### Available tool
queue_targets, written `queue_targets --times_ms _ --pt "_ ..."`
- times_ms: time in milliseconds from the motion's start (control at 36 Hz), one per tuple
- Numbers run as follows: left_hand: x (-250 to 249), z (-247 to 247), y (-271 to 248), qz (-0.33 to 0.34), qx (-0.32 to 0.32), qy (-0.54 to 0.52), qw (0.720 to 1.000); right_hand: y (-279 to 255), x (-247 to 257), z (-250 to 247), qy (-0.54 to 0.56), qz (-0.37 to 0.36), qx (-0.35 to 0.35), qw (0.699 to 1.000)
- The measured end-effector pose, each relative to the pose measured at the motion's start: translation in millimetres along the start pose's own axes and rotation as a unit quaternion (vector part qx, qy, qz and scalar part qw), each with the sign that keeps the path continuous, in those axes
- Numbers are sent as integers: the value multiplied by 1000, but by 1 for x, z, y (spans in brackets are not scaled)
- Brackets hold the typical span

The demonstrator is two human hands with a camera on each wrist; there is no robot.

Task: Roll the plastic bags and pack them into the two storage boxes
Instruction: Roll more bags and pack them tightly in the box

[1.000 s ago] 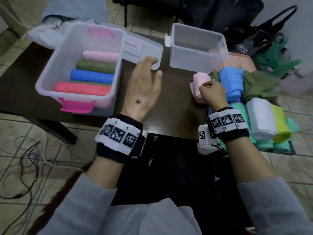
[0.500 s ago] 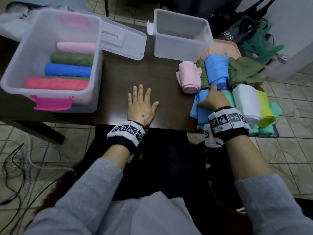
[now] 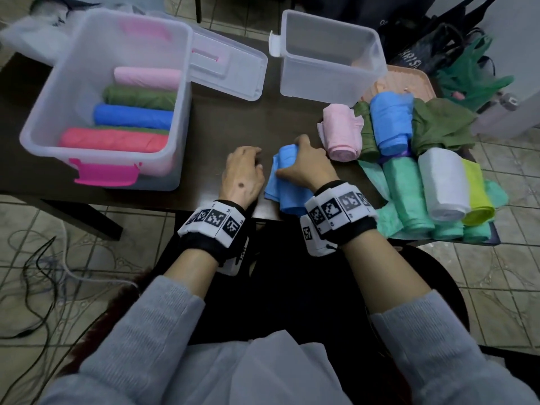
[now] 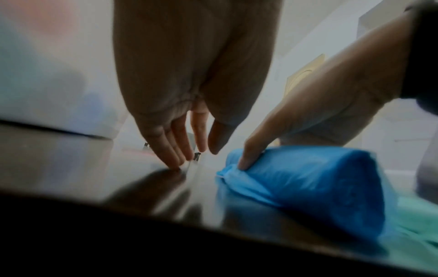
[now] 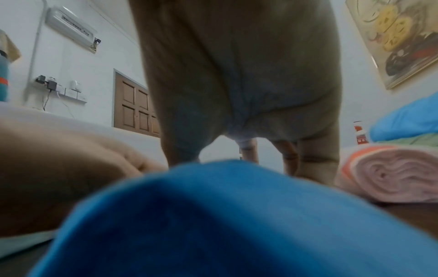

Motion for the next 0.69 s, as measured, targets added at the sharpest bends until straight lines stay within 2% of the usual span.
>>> queue_targets --times_ms 56,167,278,361,444,500,556,611,694 --pt "4 -9 -1 -39 -11 -35 999 3 10 4 11 3 -6 1000" --pt "12 -16 0 -123 11 -80 989 10 21 0 67 -7 -21 997" --pt "13 -22 2 -156 16 -88 984 16 19 -12 225 3 -32 974" --pt "14 -32 1 -190 -14 -113 975 13 13 -19 396 36 -39 917" --pt "20 -36 6 -220 -32 -188 957 11 7 -11 552 50 28 832" --pt "17 -32 7 -226 -2 -257 940 8 1 -2 596 55 76 797" --pt "13 -25 9 -214 40 -288 932 5 -4 7 570 59 100 814" --pt "5 -22 11 -175 80 -263 945 3 -11 11 499 74 86 859" --pt "2 -21 12 -127 100 -200 966 5 -20 6 327 77 8 942"
Point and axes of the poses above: each hand's wrist, its own y-axis towards the middle knuckle, its own z-axis out of the palm, x = y × z, the point moved 6 cm from there along y, towards the middle knuckle, and after that the axes turned 7 degrees about -y, right-handed, at the moved point
